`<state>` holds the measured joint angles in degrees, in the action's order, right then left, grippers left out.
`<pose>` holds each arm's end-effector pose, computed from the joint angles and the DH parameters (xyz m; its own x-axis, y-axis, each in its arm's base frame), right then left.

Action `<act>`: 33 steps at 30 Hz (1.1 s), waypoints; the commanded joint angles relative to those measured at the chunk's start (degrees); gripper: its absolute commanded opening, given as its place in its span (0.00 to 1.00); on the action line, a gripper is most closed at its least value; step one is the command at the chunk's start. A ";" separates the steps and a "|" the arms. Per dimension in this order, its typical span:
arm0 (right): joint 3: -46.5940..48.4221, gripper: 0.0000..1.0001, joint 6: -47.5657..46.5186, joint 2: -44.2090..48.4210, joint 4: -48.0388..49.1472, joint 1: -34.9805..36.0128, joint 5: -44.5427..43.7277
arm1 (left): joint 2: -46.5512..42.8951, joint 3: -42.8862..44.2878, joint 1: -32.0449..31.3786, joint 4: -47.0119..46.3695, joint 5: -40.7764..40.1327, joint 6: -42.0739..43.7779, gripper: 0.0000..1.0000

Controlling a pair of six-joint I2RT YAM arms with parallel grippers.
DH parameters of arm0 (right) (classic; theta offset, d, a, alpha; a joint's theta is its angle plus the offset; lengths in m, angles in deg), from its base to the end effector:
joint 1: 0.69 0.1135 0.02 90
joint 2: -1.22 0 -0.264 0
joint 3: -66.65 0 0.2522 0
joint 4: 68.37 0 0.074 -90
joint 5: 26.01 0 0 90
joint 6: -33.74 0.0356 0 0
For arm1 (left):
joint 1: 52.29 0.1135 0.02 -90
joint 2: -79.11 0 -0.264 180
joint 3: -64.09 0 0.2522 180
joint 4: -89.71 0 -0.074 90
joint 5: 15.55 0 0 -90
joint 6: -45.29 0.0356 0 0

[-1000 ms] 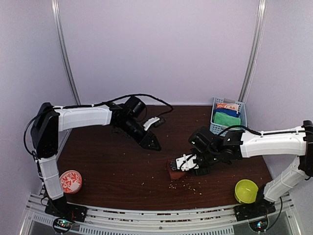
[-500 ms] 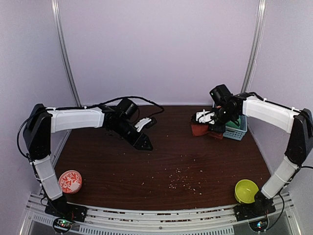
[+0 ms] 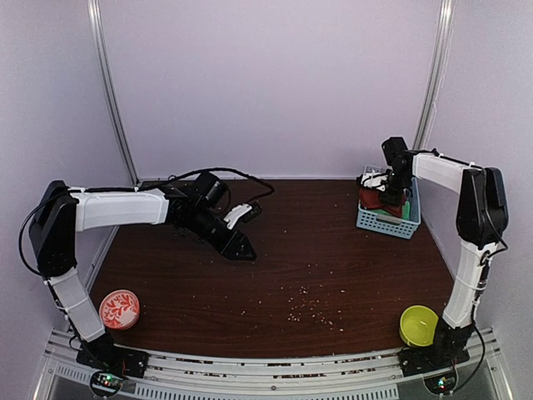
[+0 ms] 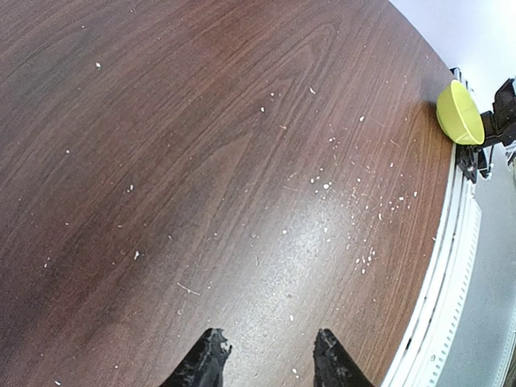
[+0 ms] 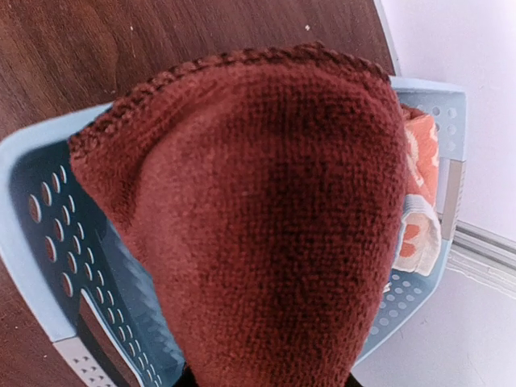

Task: Roll the towels
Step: Place the towel in the bin.

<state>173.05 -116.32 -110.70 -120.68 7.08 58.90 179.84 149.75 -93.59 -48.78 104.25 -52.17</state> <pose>0.4244 0.0547 0.2415 -0.3425 -0.9179 -0.2007 -0.7706 0.3966 -0.4989 0.2666 -0.2578 0.2198 -0.7228 0.4850 -0.4923 0.6904 0.5388 -0.4828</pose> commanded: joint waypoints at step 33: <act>4.29 0.03 -3.96 -10.64 -11.60 -2.15 2.63 | 2.97 1.05 -0.08 -3.75 2.79 -0.54 0.38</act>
<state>176.83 -120.23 -120.04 -129.22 5.01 62.23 181.93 148.81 -93.59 -50.48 105.76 -52.74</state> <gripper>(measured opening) 0.263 0.384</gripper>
